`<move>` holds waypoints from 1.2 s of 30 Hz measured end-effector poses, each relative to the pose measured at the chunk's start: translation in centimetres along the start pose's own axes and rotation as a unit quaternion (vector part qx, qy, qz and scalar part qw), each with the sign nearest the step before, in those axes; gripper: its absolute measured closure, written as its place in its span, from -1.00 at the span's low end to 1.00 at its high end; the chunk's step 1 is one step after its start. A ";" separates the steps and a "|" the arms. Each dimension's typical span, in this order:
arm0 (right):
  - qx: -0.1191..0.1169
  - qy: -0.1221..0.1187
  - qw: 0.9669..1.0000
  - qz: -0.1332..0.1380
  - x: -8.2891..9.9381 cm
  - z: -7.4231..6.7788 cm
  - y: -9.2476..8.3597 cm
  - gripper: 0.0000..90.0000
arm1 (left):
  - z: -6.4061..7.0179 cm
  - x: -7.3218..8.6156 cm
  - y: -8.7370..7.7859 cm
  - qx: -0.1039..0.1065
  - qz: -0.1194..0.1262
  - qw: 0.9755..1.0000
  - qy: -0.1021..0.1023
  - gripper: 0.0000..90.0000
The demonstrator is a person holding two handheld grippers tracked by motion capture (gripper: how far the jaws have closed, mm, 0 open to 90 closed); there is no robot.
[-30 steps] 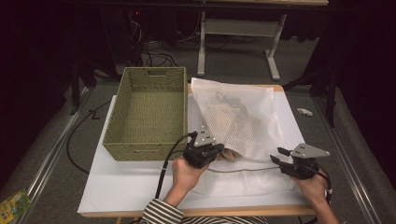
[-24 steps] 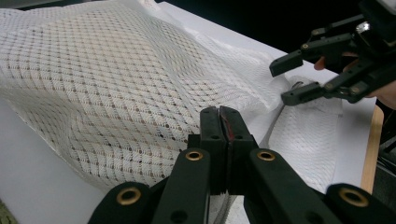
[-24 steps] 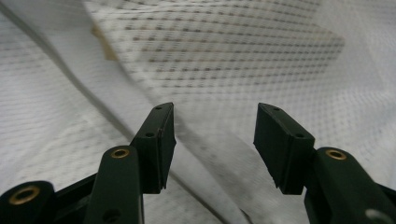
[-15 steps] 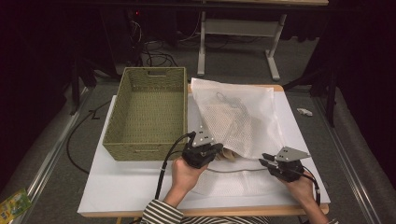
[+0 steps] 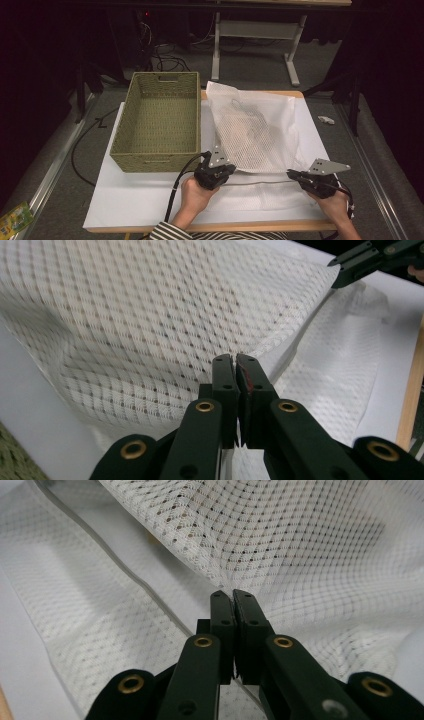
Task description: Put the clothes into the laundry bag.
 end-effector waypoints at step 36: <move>0.007 0.020 0.999 -0.025 1.4 0.4 2.1 0.74 | -0.3 3.9 1.7 -0.013 -0.039 0.999 -0.014 0.85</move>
Point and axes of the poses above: each handheld gripper's, and its own axes: y roughly forward along the jaws, x roughly out of its underside, z roughly to its right, the point moved 2 cm from there along y, roughly forward along the jaws, and after that the axes turned 3 degrees about z, right-handed, at the moved point
